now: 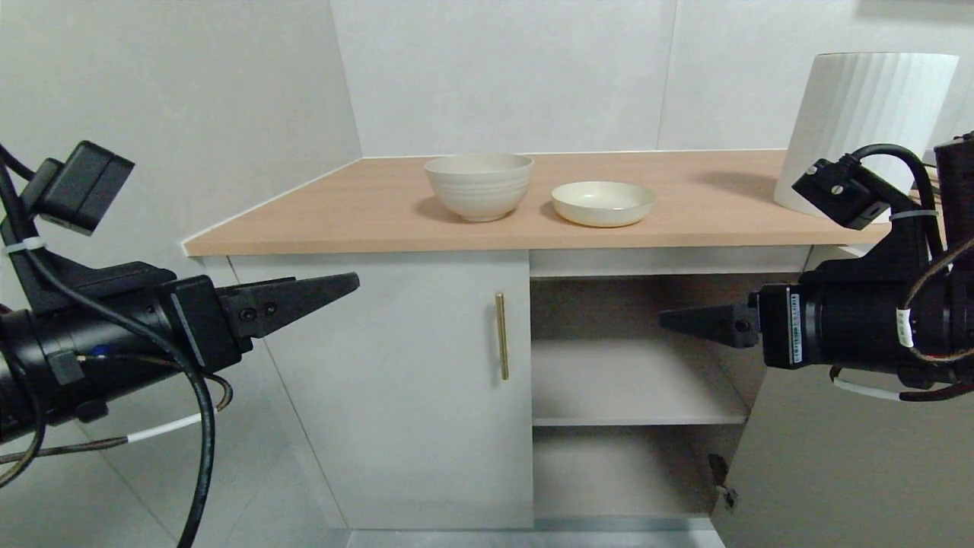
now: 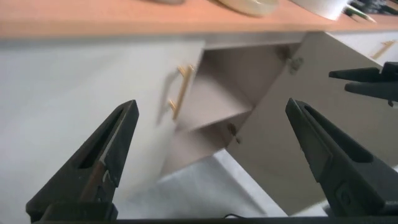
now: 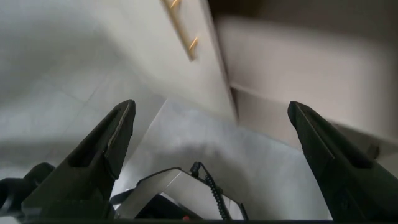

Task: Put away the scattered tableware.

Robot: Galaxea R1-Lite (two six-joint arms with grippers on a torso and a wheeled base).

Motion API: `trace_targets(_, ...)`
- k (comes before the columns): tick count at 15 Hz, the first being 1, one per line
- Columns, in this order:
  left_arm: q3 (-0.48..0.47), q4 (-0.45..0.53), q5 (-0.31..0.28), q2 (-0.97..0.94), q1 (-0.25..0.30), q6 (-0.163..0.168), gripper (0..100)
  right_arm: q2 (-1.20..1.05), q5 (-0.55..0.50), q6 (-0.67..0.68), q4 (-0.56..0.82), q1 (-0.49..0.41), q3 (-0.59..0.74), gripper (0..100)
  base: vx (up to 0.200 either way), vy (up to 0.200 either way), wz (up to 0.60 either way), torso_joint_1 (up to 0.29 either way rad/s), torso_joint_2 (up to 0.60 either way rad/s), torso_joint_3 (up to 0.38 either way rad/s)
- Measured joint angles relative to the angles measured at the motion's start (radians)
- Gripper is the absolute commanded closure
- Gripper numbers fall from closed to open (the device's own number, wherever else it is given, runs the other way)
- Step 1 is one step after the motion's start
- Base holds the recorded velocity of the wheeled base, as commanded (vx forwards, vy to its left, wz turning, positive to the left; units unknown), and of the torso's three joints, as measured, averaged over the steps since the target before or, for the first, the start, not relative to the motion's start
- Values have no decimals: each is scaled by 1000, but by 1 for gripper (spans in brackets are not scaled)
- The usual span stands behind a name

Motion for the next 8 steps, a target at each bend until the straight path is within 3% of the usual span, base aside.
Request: trace_targets(8, 1, 0, 0, -5, 0, 0, 0, -56, 9, -22, 3, 13, 20, 0, 0, 0, 0, 5, -24, -21)
